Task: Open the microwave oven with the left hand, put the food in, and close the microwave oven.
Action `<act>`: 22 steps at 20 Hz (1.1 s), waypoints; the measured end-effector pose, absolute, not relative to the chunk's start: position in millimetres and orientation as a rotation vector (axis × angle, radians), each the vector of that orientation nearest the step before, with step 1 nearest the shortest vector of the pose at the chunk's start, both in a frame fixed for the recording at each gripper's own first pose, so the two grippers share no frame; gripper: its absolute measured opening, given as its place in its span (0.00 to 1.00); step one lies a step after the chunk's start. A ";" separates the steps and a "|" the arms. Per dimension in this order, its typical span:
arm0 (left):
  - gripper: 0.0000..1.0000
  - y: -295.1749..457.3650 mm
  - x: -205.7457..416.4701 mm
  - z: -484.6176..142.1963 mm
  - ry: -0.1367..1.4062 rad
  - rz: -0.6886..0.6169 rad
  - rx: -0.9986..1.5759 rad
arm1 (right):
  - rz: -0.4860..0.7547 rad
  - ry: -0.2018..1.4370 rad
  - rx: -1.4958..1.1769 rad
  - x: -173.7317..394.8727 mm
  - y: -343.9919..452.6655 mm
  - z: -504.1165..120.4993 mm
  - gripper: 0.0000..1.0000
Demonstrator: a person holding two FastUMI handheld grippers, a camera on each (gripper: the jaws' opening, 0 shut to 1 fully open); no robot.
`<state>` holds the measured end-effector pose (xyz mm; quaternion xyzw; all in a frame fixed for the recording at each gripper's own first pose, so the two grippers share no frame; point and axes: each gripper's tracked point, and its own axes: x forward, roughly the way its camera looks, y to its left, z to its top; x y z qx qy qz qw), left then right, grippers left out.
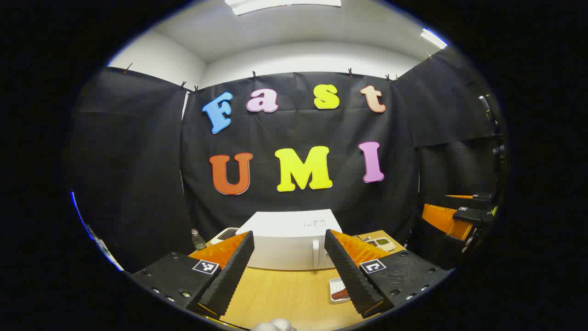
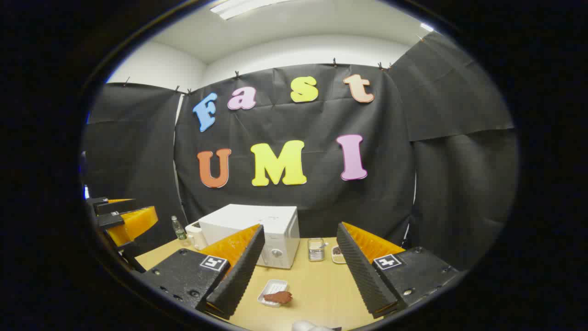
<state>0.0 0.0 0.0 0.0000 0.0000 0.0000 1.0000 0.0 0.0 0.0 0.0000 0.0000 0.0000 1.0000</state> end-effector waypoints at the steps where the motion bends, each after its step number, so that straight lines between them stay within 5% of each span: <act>1: 0.95 1.1 1.3 1.8 -0.003 0.002 0.002 | -0.004 -0.005 0.001 0.2 -0.1 0.7 0.92; 22: 0.96 5.5 61.7 -30.2 -0.019 -0.053 0.032 | -0.072 0.037 0.007 10.1 -0.8 -4.7 0.92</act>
